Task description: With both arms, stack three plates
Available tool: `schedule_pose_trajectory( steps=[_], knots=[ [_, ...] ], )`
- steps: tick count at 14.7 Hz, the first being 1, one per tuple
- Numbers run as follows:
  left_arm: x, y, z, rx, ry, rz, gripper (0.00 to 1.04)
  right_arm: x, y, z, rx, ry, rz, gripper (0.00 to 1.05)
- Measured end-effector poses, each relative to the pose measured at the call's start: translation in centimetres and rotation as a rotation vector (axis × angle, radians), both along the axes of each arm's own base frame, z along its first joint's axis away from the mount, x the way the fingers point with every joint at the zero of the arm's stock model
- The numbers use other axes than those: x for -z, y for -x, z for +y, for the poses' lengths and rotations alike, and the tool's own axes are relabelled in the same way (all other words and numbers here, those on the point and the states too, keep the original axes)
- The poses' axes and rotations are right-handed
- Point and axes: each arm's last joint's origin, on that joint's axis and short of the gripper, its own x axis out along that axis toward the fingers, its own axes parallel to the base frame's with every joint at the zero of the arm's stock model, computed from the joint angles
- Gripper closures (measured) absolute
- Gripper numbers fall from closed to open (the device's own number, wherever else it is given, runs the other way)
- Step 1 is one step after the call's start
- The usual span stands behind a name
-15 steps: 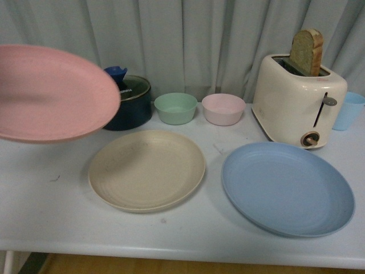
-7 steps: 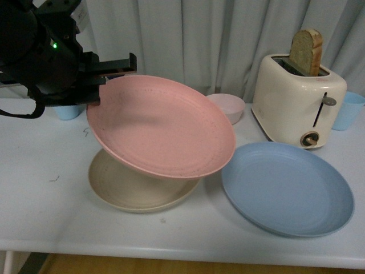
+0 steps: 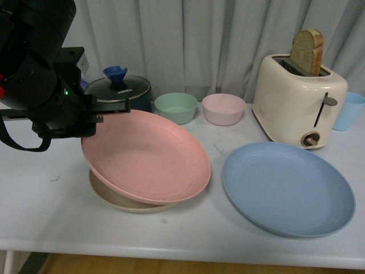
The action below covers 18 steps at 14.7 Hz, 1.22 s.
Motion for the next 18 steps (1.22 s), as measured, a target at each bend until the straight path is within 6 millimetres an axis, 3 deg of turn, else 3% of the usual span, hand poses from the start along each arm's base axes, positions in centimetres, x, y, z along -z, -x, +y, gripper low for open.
schedule_pose_trajectory(
  steps=[5,6,9,11,13,14,15,17,18],
  knots=[
    [1.1,-1.3,-0.4,-0.024,-0.021,-0.011,1.02,0.0,0.0,0.0,0.000,0.000,0.000,0.06],
    [1.3,-1.5,-0.5,-0.027,-0.006,-0.004,0.95,0.0,0.0,0.0,0.000,0.000,0.000,0.06],
    [0.2,-1.8,-0.7,-0.033,0.103,-0.064,0.59,0.0,0.0,0.0,0.000,0.000,0.000,0.06],
    [-3.7,-0.7,-0.4,-0.043,0.145,-0.229,0.33,0.0,0.0,0.0,0.000,0.000,0.000,0.06],
    [-9.2,1.6,1.2,-0.044,0.201,-0.394,0.08,0.0,0.0,0.0,0.000,0.000,0.000,0.06],
    [-11.2,2.9,1.9,-0.029,0.182,-0.508,0.08,0.0,0.0,0.0,0.000,0.000,0.000,0.06],
    [-12.3,5.4,2.8,0.001,0.113,-0.717,0.20,0.0,0.0,0.0,0.000,0.000,0.000,0.06],
    [-12.3,12.4,4.5,0.069,-0.001,-0.840,0.46,0.0,0.0,0.0,0.000,0.000,0.000,0.06],
    [-12.3,14.8,5.1,0.073,-0.021,-0.908,0.58,0.0,0.0,0.0,0.000,0.000,0.000,0.06]
  ],
)
